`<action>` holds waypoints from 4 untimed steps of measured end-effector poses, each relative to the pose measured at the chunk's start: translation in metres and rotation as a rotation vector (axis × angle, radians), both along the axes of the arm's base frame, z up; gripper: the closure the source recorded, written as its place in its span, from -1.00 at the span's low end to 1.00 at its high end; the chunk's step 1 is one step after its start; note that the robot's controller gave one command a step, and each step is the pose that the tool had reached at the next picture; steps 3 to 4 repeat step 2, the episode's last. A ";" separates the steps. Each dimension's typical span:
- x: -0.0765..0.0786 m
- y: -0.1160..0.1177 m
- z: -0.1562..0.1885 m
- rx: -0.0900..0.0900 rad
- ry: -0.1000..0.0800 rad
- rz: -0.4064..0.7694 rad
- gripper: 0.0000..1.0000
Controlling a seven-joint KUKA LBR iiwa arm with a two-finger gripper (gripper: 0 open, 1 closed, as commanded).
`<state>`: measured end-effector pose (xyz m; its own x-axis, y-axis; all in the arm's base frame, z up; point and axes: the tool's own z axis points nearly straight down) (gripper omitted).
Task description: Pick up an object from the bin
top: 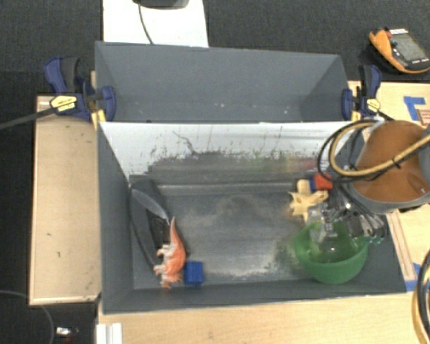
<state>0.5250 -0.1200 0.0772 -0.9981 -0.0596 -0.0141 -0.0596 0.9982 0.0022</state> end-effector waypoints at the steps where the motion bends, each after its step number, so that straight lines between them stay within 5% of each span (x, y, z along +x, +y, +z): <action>1: -0.002 0.001 0.028 0.002 0.007 -0.001 1.00; 2: -0.001 0.001 0.076 0.002 0.004 -0.003 1.00; 4: -0.001 0.001 0.076 0.002 0.004 -0.003 1.00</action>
Offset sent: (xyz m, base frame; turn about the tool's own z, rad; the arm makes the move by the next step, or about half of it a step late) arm -0.0019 0.0007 0.0938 0.0006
